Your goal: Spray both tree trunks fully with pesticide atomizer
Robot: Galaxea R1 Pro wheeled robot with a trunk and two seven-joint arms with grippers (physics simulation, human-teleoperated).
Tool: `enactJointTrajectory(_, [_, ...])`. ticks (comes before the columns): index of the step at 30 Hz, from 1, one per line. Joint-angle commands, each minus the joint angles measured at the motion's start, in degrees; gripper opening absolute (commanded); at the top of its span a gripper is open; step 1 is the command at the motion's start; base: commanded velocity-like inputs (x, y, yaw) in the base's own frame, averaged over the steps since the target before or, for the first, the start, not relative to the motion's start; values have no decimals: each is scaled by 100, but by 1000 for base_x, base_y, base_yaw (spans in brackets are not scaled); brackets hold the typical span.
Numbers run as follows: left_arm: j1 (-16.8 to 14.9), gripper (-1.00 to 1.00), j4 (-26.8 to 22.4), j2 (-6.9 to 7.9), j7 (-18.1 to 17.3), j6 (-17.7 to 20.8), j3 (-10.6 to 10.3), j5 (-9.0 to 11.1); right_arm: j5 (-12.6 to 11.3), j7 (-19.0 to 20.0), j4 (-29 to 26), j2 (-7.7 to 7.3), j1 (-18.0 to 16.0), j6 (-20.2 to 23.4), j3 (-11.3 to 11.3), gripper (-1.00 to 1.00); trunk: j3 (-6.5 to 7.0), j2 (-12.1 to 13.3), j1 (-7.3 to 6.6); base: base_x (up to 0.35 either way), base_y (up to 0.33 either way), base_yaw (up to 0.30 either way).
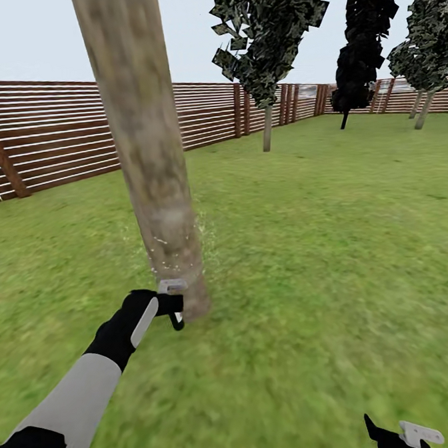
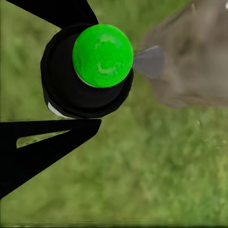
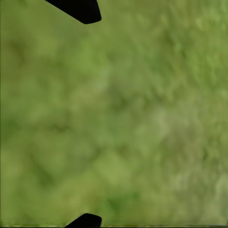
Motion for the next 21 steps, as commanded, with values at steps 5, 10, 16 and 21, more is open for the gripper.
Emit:
enactJointTrajectory(5, [0, -100, 11, 5, 22, -19, 15, 386, 0, 0, 0, 2, 0, 0, 0, 100, 0, 0, 0, 8, -271, 0])
enactJointTrajectory(10, [18, -100, 875, 111, 58, -538, 32, 383, 0, 0, 0, 2, 0, 0, 0, 100, 0, 0, 0, -6, -272, 0])
enactJointTrajectory(16, [59, -100, 1338, 523, 94, -1382, 189, 390, 0, 0, 0, 3, 0, 0, 0, 100, 0, 0, 0, -25, -270, 0])
enactJointTrajectory(21, [61, -100, 1457, 615, 96, -1555, 338, 375, 0, 0, 0, 3, 0, 0, 0, 100, 0, 0, 0, 0, -253, 131])
